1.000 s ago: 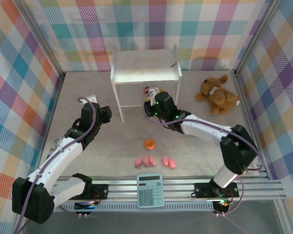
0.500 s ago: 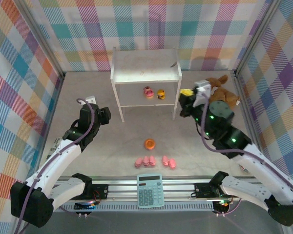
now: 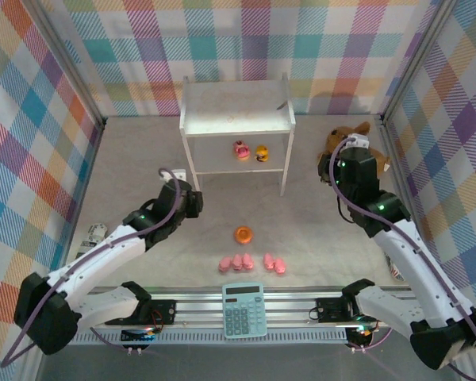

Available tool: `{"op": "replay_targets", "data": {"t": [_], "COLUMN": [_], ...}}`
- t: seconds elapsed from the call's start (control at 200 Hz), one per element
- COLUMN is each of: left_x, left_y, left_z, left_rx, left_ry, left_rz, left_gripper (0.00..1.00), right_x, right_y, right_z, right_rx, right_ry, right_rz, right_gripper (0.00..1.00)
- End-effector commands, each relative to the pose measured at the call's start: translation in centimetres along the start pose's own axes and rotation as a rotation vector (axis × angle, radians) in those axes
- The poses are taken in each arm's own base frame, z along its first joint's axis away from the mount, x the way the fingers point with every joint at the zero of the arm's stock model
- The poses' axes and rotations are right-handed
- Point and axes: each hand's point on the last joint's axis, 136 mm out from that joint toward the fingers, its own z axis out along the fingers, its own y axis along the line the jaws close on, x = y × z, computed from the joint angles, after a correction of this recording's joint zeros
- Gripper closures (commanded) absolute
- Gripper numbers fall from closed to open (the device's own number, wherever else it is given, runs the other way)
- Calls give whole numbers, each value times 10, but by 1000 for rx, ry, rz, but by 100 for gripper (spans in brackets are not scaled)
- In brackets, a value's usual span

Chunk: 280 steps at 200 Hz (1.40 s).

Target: Place and organize the plastic toys onto the shelf

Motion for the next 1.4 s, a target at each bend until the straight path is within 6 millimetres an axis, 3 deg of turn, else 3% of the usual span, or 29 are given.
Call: {"op": "replay_targets", "data": {"t": [0.0,0.125,0.355,0.605,1.395], "left_x": [7,32,83,117,164], "left_y": [-21,-58,-116,-153,-142], "left_z": [3,11,33,42,53], "left_rx": [3,45,205,336,269], "left_ry": [37,122,296,448,662], "left_rz": [23,132,239,295,425], "left_gripper": [45,42,36,30,26], "right_x": [6,9,14,1,-3], "right_y": [-2,-11,-19,-22,-28], "right_z": [12,30,38,32,30], "right_rx": [-34,-45,-104,-131,-148], "right_ry": [84,156,165,125,96], "right_rz": [90,148,220,214,241], "right_gripper": [52,42,40,39,39]}}
